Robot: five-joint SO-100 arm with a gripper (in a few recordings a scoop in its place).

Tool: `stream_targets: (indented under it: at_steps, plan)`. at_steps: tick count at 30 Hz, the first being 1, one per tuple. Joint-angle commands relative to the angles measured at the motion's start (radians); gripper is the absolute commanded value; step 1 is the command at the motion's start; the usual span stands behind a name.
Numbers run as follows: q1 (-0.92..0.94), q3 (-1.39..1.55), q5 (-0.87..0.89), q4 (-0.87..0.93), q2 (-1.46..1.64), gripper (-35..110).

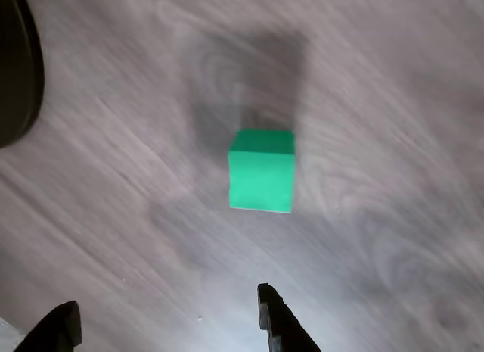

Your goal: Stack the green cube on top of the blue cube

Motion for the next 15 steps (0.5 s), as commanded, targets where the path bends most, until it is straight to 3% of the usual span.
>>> stream_targets:
  at_steps: [1, 15]
  plan:
    - [-0.002, -0.051, 0.008, 0.017, -0.026, 36]
    - [0.017, -0.081, 0.015, 0.224, -0.026, 36]
